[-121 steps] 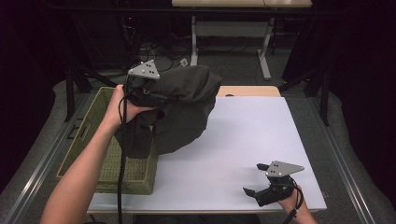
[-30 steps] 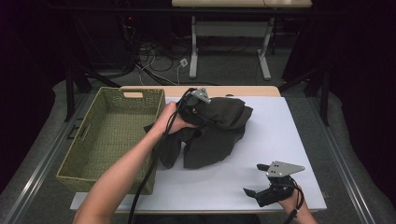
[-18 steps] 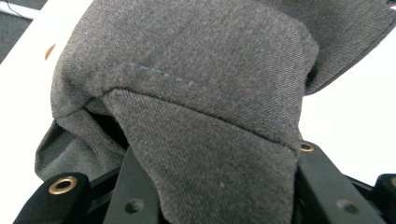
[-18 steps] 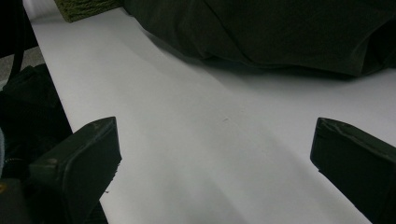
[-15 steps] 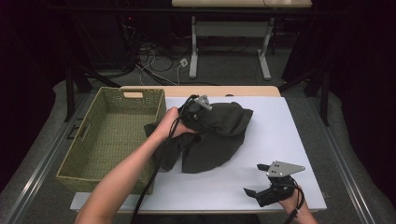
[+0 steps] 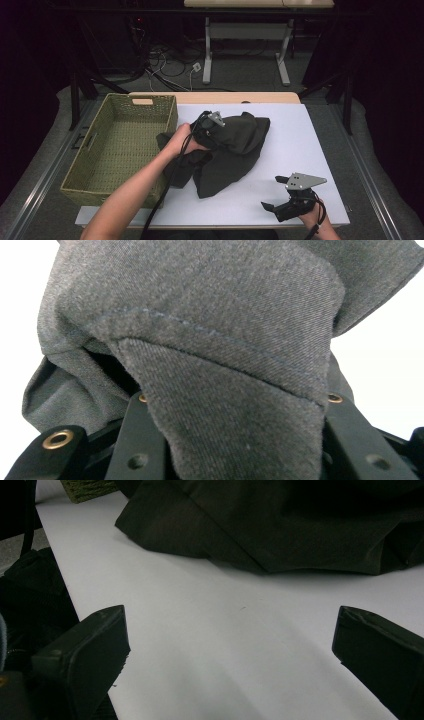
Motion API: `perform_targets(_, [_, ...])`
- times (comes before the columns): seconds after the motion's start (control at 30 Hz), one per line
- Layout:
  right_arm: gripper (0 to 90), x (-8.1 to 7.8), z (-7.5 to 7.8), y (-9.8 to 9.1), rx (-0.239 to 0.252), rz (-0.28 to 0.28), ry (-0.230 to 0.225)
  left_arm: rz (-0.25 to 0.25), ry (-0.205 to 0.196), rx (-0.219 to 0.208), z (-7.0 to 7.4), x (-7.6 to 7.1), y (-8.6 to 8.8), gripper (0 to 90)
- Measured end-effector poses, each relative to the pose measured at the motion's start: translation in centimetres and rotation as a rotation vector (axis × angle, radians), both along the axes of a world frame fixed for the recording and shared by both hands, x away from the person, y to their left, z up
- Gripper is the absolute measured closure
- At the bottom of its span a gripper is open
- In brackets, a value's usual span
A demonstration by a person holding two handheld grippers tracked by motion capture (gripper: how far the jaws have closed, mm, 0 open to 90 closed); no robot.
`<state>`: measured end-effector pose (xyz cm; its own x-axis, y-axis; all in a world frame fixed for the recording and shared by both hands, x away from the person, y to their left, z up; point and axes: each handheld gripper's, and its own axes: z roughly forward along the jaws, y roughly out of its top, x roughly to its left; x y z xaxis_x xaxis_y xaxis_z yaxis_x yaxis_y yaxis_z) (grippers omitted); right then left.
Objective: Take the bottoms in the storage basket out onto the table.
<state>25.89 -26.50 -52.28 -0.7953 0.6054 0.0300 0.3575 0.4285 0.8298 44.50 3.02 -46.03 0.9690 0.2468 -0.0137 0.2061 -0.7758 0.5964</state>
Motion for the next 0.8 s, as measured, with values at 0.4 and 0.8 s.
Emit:
perform_targets(0.4, [1.4,0.0,0.0,0.0,0.001,-0.001,0.001,0.039,0.027,0.019,-1.4,-0.3,-0.2,44.5])
perform_targets(0.8, [1.4,0.0,0.0,0.0,0.003,-0.002,-0.006,0.142,0.085,0.02,-1.2,-0.2,0.8,5.2])
